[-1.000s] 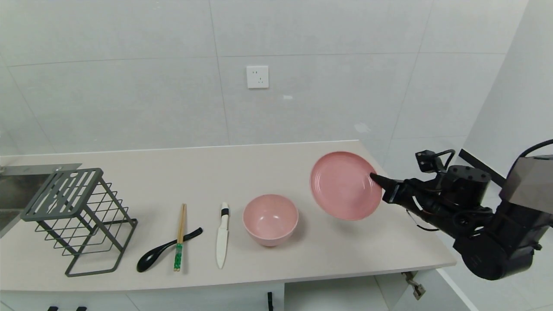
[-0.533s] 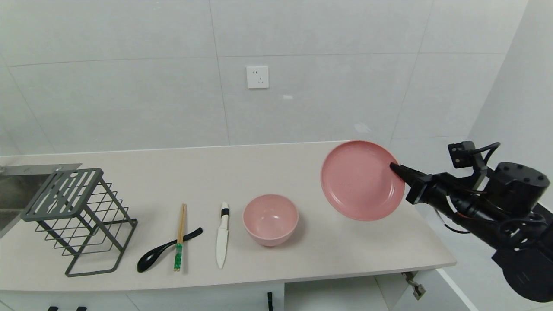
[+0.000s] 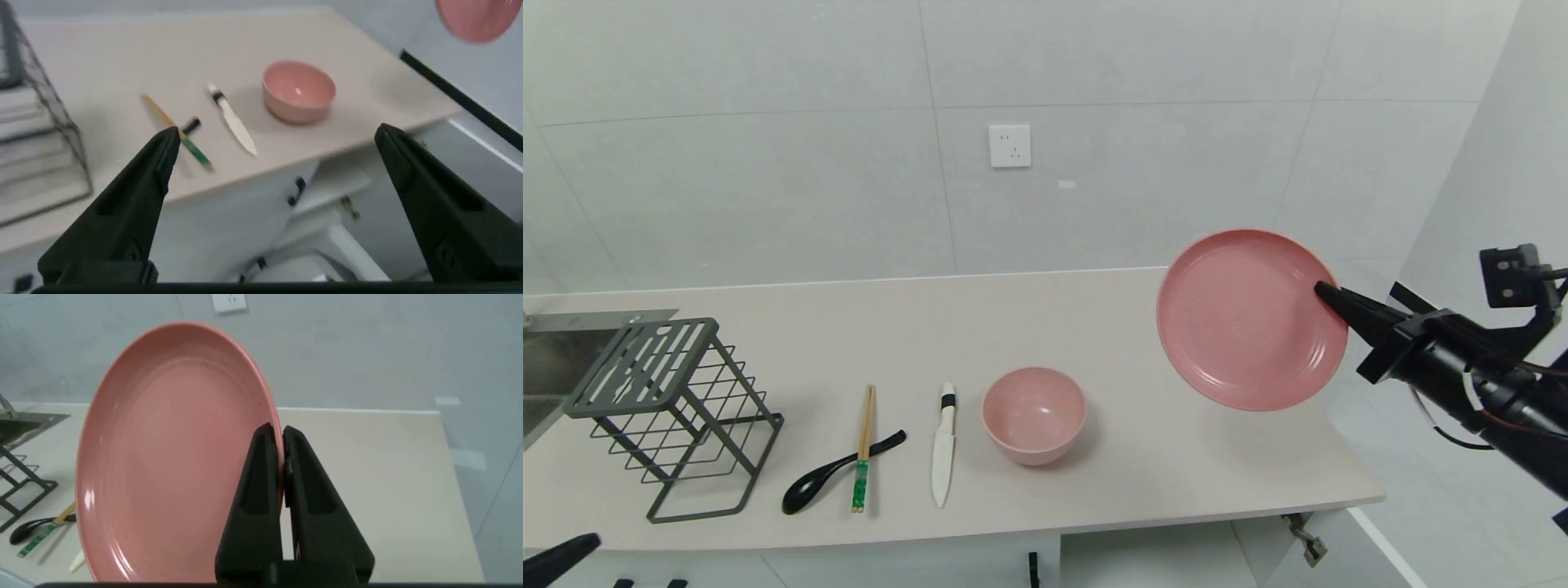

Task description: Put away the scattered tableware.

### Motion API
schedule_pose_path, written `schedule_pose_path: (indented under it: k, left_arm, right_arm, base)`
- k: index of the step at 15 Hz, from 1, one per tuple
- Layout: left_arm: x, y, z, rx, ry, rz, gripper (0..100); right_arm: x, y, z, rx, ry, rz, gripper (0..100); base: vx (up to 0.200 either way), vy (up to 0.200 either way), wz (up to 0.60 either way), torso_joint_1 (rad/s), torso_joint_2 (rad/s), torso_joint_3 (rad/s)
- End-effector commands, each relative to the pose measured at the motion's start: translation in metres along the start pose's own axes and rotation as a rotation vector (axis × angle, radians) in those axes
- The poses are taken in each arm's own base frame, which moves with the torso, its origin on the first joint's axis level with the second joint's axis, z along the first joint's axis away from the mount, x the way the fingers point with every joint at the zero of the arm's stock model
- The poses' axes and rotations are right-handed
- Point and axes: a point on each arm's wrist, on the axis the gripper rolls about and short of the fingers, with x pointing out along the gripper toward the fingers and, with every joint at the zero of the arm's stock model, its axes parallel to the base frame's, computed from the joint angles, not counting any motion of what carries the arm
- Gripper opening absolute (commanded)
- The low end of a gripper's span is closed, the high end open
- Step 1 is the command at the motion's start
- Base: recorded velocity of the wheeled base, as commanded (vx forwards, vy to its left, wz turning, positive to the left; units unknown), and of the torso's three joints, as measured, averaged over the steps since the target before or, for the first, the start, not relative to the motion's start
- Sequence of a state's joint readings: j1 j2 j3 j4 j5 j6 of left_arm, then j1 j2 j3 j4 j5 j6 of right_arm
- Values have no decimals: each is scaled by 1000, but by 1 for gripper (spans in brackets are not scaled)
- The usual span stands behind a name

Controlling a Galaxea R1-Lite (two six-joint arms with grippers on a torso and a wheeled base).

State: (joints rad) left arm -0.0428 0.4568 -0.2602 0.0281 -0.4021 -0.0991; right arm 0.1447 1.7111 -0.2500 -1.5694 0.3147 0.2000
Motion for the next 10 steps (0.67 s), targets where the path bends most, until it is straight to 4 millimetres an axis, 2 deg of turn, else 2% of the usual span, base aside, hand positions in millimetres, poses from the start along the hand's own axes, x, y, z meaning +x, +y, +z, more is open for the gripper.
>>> schedule_pose_path:
  k: [1,2,4,5,10]
  left_arm:
    - [50,16,-3,-122,307,-82,100]
    - [69,22,3,-135,316,-80,100]
    - [88,30,6,-171,380,-23,100]
    - [110,37,6,-200,454,3,100]
    - [174,39,8,-174,558,-74,100]
  right_arm:
    - [-13,-1,20,-35,-75,2,0]
    - [-17,-3,26,-48,-91,10,0]
    - [-18,-2,26,-53,-93,15,0]
    - [-22,0,27,-56,-94,17,0]
    - [-27,3,33,-65,-118,25,0]
  base:
    - [0,0,0,0,0,0]
    - [0,0,0,0,0,0]
    - [0,0,0,0,0,0]
    - [0,0,0,0,0,0]
    - [0,0,0,0,0,0]
